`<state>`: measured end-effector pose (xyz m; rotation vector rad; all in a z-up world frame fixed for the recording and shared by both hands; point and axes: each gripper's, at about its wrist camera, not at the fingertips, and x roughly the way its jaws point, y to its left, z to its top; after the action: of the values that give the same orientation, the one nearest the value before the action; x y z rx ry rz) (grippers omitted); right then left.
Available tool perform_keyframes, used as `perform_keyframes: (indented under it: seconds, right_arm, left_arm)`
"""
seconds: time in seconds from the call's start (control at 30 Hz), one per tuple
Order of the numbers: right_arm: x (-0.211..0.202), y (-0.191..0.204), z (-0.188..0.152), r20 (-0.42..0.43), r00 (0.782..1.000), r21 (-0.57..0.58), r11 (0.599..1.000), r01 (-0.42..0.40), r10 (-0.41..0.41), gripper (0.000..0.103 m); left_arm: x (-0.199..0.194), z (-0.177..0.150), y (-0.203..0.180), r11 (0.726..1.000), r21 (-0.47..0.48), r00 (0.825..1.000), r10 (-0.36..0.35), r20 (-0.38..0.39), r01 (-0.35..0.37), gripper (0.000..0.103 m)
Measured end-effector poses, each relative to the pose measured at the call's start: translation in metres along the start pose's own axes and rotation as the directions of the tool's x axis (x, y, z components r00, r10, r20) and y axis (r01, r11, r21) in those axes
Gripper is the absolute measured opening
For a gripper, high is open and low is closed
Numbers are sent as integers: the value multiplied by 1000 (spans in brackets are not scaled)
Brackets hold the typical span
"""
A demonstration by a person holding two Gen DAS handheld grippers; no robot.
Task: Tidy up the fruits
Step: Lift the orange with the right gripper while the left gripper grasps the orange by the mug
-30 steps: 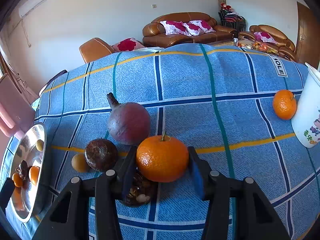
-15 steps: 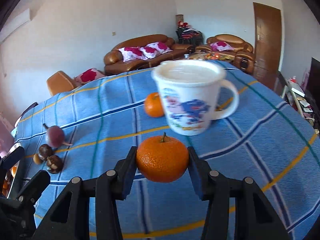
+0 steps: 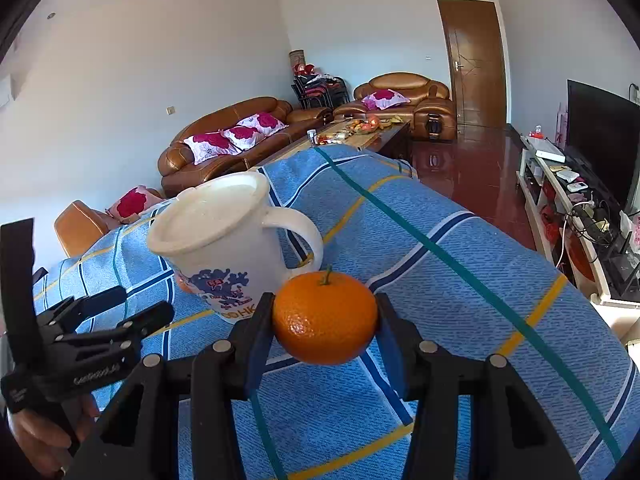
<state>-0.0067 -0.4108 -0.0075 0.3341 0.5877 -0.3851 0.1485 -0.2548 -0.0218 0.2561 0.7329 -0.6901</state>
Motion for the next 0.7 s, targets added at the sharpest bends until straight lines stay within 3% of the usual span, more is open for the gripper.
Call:
perform_keyframes:
  seconds: [0.1, 0.23, 0.33, 0.4, 0.47, 0.6, 0.7]
  right_arm:
    - [-1, 1, -2, 0, 1000, 6, 1000, -4, 4, 50]
    - [0, -1, -2, -8, 1000, 15, 1000, -15, 15, 50]
    - [3, -3, -3, -21, 1000, 25, 1000, -16, 17, 50]
    - [4, -4, -5, -30, 999, 33, 999, -24, 25, 50]
    - [4, -2, -6, -34, 999, 31, 999, -25, 26, 50]
    - [3, 1, -6, -26, 999, 25, 999, -19, 20, 50]
    - [0, 0, -8, -18, 1000, 30, 999, -20, 21, 50]
  left_arm:
    - [11, 14, 1, 999, 18, 999, -39, 0, 39, 74]
    - [23, 26, -5, 996, 84, 1000, -3, -25, 6, 70]
    - [28, 31, 2, 996, 74, 998, -53, -39, 56, 70]
    - [31, 31, 10, 992, 40, 991, -115, -72, 118, 65]
    - [35, 31, 8, 988, 41, 984, -144, -102, 148, 49]
    - [34, 28, -15, 988, 135, 993, -61, -103, 74, 47]
    - [28, 27, -11, 990, 99, 992, -89, -87, 98, 47]
